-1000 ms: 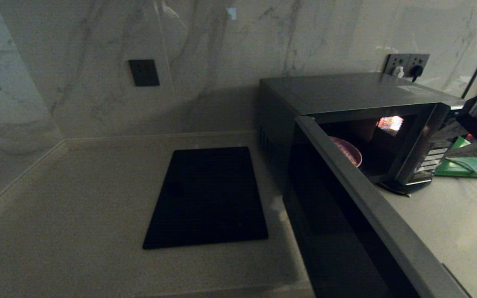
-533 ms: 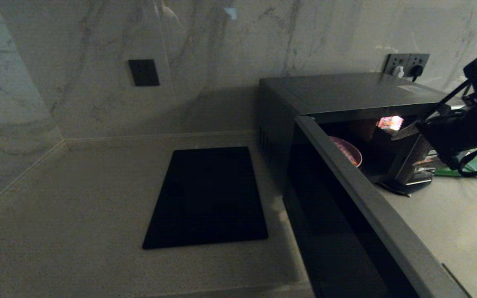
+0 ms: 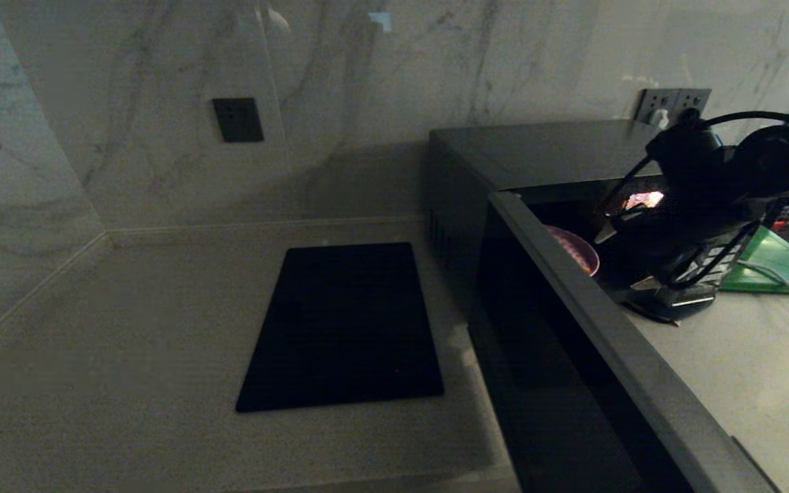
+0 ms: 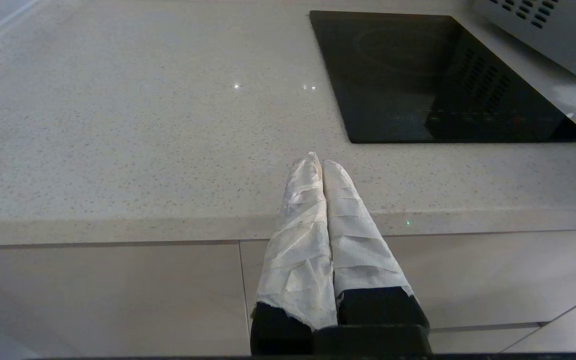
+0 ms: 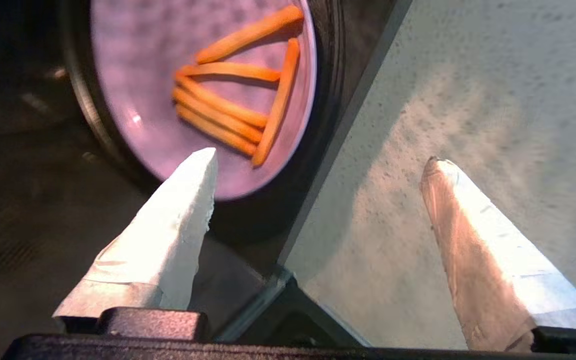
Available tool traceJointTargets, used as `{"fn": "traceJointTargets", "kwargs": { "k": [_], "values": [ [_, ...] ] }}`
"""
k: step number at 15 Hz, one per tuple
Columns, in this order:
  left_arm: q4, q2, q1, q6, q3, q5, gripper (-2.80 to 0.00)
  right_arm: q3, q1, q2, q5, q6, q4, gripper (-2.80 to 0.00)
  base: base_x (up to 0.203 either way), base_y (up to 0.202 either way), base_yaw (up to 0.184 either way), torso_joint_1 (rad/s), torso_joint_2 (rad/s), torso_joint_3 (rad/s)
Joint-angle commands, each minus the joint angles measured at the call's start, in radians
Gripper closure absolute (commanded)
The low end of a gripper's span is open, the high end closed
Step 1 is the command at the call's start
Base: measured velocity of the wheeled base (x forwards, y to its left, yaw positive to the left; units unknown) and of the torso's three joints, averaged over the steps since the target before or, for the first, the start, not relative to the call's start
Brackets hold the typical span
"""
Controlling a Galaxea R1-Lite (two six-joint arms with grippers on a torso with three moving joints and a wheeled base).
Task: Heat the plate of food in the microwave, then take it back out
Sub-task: Take the plate out of the microwave
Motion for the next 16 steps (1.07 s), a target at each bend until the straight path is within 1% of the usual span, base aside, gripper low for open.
{"fn": "traceJointTargets", "kwargs": {
  "k": [1,5,13,14,16],
  "values": [
    [0.0,0.0,0.0,-0.001,0.0,0.0,0.0,-0.041,0.024,0.075,-0.04,0.029,0.026,-2.8,0.0,0.0,0.0,0.0,0.0,0.0],
    [0.0,0.0,0.0,-0.001,0.0,0.0,0.0,-0.03,0.024,0.084,-0.042,0.048,0.026,-2.8,0.0,0.0,0.0,0.0,0.0,0.0],
    [0.0,0.001,0.0,-0.001,0.0,0.0,0.0,-0.043,0.019,0.138,-0.035,0.048,0.016,-2.8,0.0,0.0,0.0,0.0,0.0,0.0],
    [0.0,0.002,0.0,-0.001,0.0,0.0,0.0,-0.043,0.011,0.14,-0.028,0.046,0.014,-2.8,0.0,0.0,0.0,0.0,0.0,0.0],
    [0.0,0.001,0.0,-0.001,0.0,0.0,0.0,-0.038,-0.009,0.133,0.016,0.046,-0.004,-2.8,0.0,0.0,0.0,0.0,0.0,0.0]
  ]
}}
